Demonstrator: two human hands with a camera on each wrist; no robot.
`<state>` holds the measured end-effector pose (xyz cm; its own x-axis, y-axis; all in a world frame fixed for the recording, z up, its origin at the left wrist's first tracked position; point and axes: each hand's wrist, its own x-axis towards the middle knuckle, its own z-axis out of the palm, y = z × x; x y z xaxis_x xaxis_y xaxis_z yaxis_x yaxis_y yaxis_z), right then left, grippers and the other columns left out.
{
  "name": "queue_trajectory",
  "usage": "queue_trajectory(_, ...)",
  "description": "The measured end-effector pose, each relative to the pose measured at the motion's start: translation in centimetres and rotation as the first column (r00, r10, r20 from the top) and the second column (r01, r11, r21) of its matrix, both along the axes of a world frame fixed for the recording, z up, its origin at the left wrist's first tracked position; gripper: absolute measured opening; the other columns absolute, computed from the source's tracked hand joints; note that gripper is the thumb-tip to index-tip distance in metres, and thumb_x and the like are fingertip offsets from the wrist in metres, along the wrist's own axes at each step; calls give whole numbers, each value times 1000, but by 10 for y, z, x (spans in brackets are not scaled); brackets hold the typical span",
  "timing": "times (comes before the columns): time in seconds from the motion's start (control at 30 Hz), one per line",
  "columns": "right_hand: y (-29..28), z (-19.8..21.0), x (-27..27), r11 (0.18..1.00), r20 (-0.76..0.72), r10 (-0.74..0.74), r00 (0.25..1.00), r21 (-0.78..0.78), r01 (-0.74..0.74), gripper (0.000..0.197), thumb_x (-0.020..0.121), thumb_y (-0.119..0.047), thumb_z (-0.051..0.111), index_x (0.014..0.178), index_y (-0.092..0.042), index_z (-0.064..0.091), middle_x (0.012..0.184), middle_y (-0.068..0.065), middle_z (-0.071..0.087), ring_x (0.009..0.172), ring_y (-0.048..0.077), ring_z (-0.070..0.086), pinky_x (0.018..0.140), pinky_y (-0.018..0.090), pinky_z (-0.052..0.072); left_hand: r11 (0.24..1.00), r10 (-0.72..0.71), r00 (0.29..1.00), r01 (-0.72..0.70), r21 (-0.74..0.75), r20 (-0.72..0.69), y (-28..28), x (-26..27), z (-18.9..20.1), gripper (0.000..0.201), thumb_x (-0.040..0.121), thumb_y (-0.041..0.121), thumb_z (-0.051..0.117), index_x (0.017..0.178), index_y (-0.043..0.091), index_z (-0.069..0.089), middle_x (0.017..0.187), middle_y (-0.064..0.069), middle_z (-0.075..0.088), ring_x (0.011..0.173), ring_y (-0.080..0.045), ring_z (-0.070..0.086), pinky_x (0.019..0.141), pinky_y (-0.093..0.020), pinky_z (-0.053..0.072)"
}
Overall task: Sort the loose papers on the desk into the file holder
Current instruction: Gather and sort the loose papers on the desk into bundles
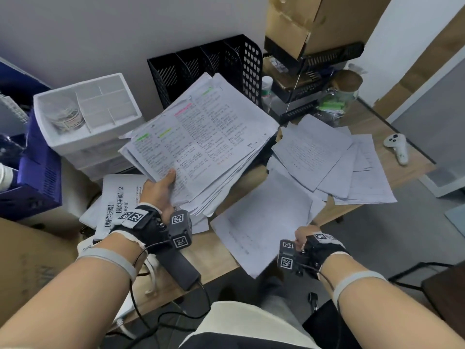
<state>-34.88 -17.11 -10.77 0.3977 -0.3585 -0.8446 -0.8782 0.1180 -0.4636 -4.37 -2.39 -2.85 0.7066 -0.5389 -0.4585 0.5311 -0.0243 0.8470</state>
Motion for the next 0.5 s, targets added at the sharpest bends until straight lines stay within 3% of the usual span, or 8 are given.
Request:
queue_trajectory(0.03, 9, -7, 3, 950, -33, -100, 994, -299, 86, 36, 100, -21, 47, 64, -15, 42, 95, 4, 64, 90, 21, 63, 69, 21, 38, 1000, 2, 1000, -2, 7, -5, 0, 0, -2, 39, 98, 6, 59, 136, -1, 55, 108, -9, 71, 91, -22, 71, 77, -41, 62)
queue_trajectory(0.07, 6, -12, -2, 938, -19, -283, 959, -215, 273, 37, 100, -15, 45, 64, -16, 39, 84, 2, 68, 74, 17, 62, 62, 18, 39, 1000, 2, 1000, -2, 6, -8, 1, 1, -3, 39, 98, 6, 59, 136, -1, 55, 111, -11, 71, 95, -25, 72, 80, -43, 61)
queue_trajectory(0.13, 3, -9, -1, 707, 142, -696, 704, -38, 707, 34, 100, -6, 45, 66, -12, 41, 47, -2, 62, 43, 9, 53, 45, 15, 40, 1000, -9, 1000, 9, -13, -25, 2, 2, -4, 37, 97, 7, 60, 133, 0, 56, 116, -15, 71, 100, -29, 72, 81, -45, 62)
queue_trajectory(0.2, 1, -6, -7, 567, 286, -786, 547, -18, 824, 36, 101, -12, 47, 65, -7, 47, 31, -4, 52, 29, 7, 50, 34, 12, 38, 999, -20, 998, 19, -33, -53, 2, 4, -3, 32, 98, 7, 58, 129, 0, 58, 114, -15, 72, 94, -26, 75, 73, -42, 64)
queue_trajectory(0.27, -1, 6, -3, 626, 270, -753, 600, 15, 779, 28, 102, -12, 45, 77, -3, 54, 42, -3, 61, 33, 5, 55, 32, 10, 38, 999, -17, 997, 13, -50, -82, 1, 6, -3, 36, 97, 7, 59, 132, 1, 57, 119, -18, 71, 98, -29, 74, 68, -41, 64)
queue_trajectory(0.37, -5, -4, 1, 900, -23, -412, 911, -166, 403, 26, 99, -15, 47, 110, 5, 58, 102, 10, 70, 87, 18, 69, 74, 20, 56, 999, -15, 996, 10, -51, -84, -1, 7, 0, 40, 97, 9, 60, 136, 1, 56, 126, -21, 69, 107, -35, 71, 67, -40, 63)
queue_trajectory(0.43, -1, -16, 1, 955, -166, -158, 973, -276, 108, 23, 98, -20, 47, 97, -3, 61, 99, 13, 64, 98, 28, 62, 84, 33, 50, 999, -24, 997, 21, -42, -77, -3, 5, 1, 38, 98, 8, 59, 135, 1, 56, 123, -20, 69, 100, -31, 73, 62, -37, 63)
queue_trajectory(0.5, 10, -21, 14, 866, -69, -500, 863, -45, 498, 17, 101, -19, 43, 88, -11, 51, 104, 14, 56, 89, 25, 57, 77, 29, 52, 999, -37, 997, 34, -38, -62, -5, 4, -1, 38, 99, 8, 57, 136, 1, 55, 123, -21, 68, 102, -33, 71, 61, -37, 63)
